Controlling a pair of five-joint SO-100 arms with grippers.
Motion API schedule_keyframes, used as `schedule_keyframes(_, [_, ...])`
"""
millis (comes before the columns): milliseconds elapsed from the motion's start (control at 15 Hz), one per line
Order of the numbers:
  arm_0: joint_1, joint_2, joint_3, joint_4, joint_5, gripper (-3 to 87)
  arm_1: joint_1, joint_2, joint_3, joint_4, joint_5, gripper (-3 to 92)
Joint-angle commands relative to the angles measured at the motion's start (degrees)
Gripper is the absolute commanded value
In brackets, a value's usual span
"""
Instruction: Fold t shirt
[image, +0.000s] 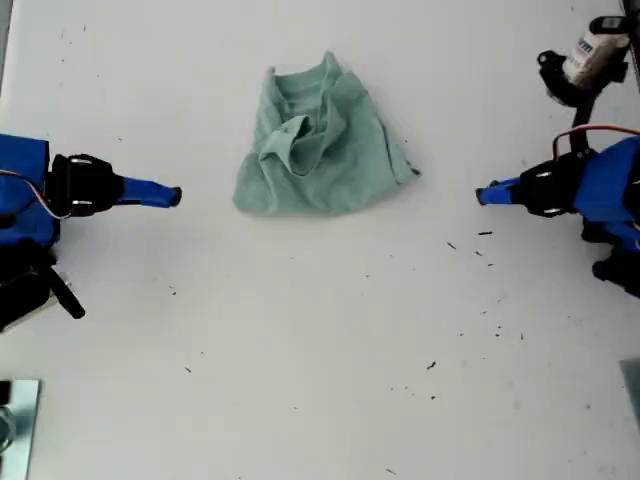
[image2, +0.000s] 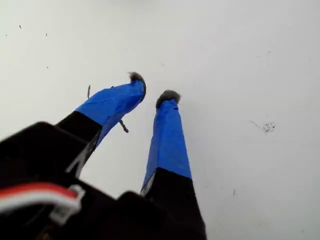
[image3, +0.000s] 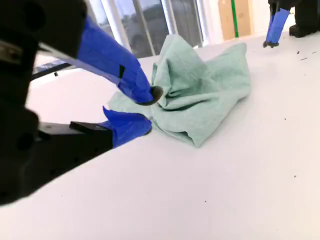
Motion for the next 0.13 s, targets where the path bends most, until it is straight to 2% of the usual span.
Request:
schedule_keyframes(0, [-0.97, 0.53, 0.62, 0.09, 0.44, 5.4, 0.18, 0.26, 3.60, 0.18, -0.79, 7.9])
schedule_keyframes(67, [-0.97, 0.53, 0.62, 0.09, 0.44, 5.4, 0.18, 0.26, 3.60, 0.18, -0.79, 7.9])
